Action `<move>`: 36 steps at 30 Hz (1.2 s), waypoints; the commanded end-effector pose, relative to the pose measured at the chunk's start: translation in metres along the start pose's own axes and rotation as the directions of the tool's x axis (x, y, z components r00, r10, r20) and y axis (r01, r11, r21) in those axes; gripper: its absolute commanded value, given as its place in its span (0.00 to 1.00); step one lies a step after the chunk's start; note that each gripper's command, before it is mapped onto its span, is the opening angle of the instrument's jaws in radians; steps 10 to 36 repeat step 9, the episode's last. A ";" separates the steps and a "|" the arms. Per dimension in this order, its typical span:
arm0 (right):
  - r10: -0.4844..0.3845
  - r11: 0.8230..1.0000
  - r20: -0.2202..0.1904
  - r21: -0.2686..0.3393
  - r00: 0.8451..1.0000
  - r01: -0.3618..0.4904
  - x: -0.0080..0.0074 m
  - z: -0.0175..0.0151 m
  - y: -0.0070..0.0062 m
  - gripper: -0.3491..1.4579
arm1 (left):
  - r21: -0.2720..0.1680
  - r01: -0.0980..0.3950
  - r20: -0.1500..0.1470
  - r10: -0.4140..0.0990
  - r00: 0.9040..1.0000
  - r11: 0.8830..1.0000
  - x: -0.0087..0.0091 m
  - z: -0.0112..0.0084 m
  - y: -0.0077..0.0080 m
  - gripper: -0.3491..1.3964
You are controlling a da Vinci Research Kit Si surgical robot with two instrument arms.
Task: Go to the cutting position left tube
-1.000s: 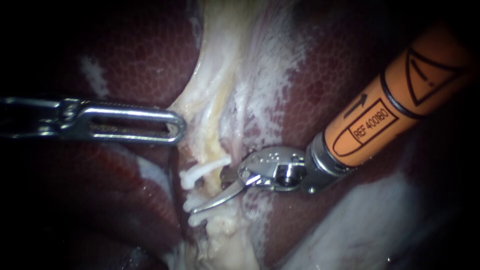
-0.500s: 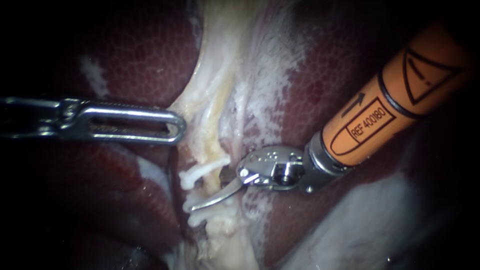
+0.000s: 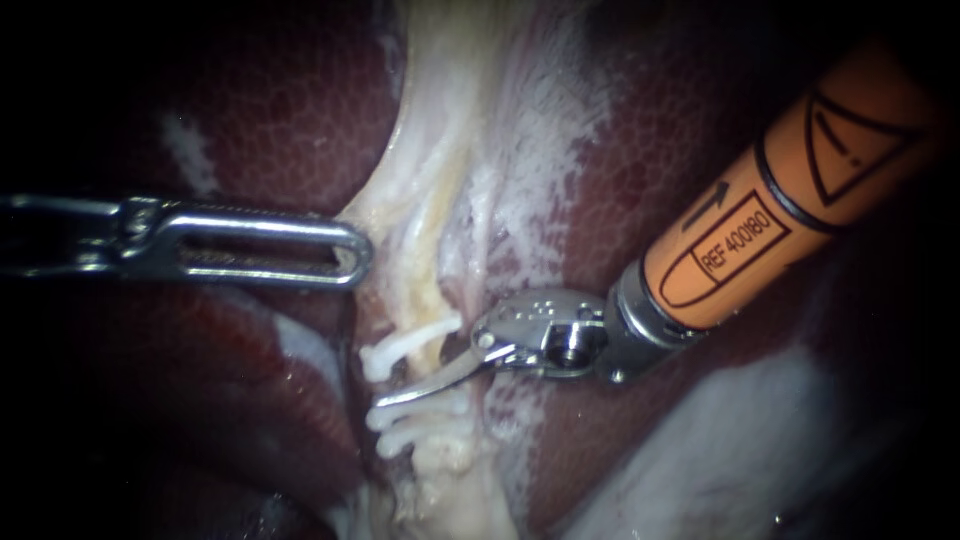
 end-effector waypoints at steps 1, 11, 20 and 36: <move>-0.001 1.000 0.000 0.001 1.000 0.001 -0.0001 0.0001 0.0000 0.33 | 0.000 0.000 0.000 0.000 1.000 1.000 0.0000 0.0000 0.0000 0.00; 0.004 1.000 0.001 0.003 1.000 -0.004 -0.0001 0.0001 0.0000 0.33 | 0.000 0.000 0.000 0.000 1.000 1.000 0.0000 0.0000 0.0000 0.00; 0.004 1.000 0.001 0.003 1.000 -0.004 -0.0001 0.0001 0.0000 0.33 | 0.000 0.000 0.000 0.000 1.000 1.000 0.0000 0.0000 0.0000 0.00; 0.004 1.000 0.001 0.003 1.000 -0.004 -0.0001 0.0001 0.0000 0.33 | 0.000 0.000 0.000 0.000 1.000 1.000 0.0000 0.0000 0.0000 0.00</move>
